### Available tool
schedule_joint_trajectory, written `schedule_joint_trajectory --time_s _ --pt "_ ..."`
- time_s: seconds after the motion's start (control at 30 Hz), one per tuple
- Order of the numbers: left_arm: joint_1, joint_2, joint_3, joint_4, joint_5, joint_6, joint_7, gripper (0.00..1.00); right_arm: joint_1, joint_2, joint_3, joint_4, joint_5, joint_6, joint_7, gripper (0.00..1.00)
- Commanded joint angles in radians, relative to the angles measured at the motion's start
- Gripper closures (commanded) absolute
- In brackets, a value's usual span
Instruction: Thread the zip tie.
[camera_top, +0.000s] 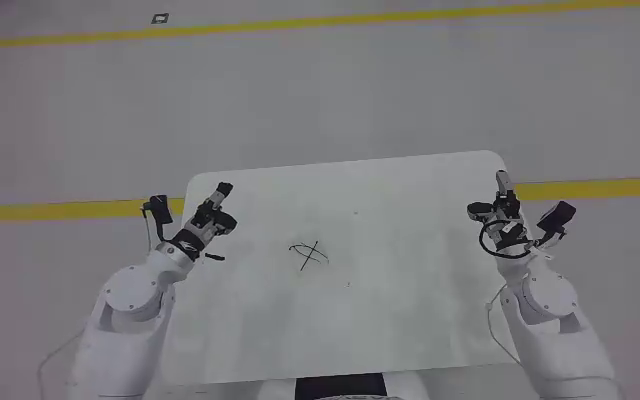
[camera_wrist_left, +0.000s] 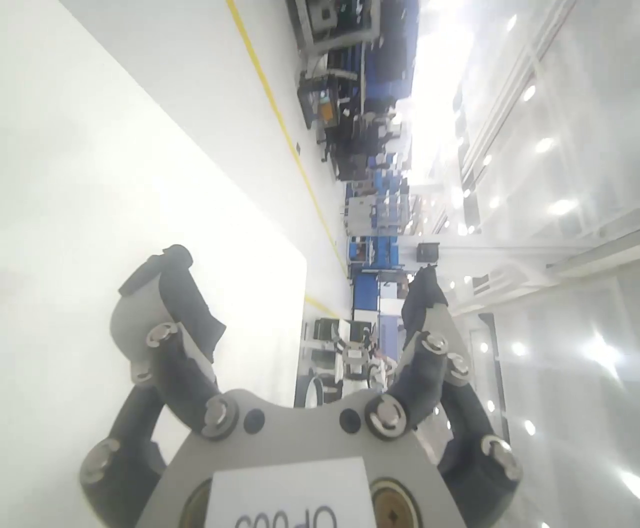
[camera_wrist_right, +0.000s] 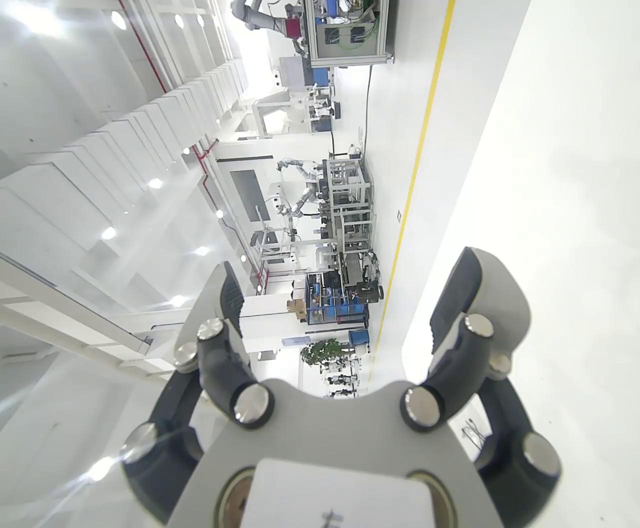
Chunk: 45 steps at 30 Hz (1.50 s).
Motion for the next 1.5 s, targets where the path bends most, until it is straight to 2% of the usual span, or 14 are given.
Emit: schedule_joint_trajectory --time_s 0.0,0.23,0.3,0.43,0.57,0.6,0.93,1.0,1.07,1.1,1.2,1.3,1.37,1.47 --pt "0.0 0.0 -0.001 0.001 0.0 -0.009 0.014 0.0 0.0 0.0 0.0 0.0 0.0 0.0 0.0 0.0" --pt "0.0 0.0 -0.001 0.001 0.0 -0.009 0.014 0.0 0.0 0.0 0.0 0.0 0.0 0.0 0.0 0.0" --pt "-0.007 0.0 0.008 -0.014 0.009 -0.012 -0.001 0.0 0.0 0.0 0.0 0.0 0.0 0.0 0.0 0.0" --pt "-0.057 0.006 0.057 -0.056 0.05 0.033 -0.096 0.0 0.0 0.0 0.0 0.0 0.0 0.0 0.0 0.0" --pt "-0.097 0.014 0.125 -0.081 0.148 0.137 -0.206 0.0 0.0 0.0 0.0 0.0 0.0 0.0 0.0 0.0" --pt "-0.1 0.015 0.128 -0.083 0.162 0.143 -0.21 0.0 0.0 0.0 0.0 0.0 0.0 0.0 0.0 0.0" --pt "-0.1 0.015 0.128 -0.083 0.162 0.143 -0.21 0.0 0.0 0.0 0.0 0.0 0.0 0.0 0.0 0.0" --pt "-0.106 0.017 0.143 -0.089 0.2 0.135 -0.224 0.0 0.0 0.0 0.0 0.0 0.0 0.0 0.0 0.0" --pt "-0.131 0.021 0.175 -0.101 0.251 0.135 -0.27 0.0 0.0 0.0 0.0 0.0 0.0 0.0 0.0 0.0" --pt "-0.146 0.021 0.189 -0.101 0.23 0.13 -0.3 0.0 0.0 0.0 0.0 0.0 0.0 0.0 0.0 0.0" --pt "-0.209 0.025 0.234 -0.097 0.263 0.147 -0.389 0.0 0.0 0.0 0.0 0.0 0.0 0.0 0.0 0.0" --pt "-0.275 0.029 0.307 -0.079 0.342 0.229 -0.491 0.0 0.0 0.0 0.0 0.0 0.0 0.0 0.0 0.0" --pt "-0.309 0.031 0.339 -0.053 0.401 0.229 -0.537 0.0 0.0 0.0 0.0 0.0 0.0 0.0 0.0 0.0" --pt "-0.309 0.031 0.339 -0.053 0.401 0.229 -0.537 0.0 0.0 0.0 0.0 0.0 0.0 0.0 0.0 0.0"
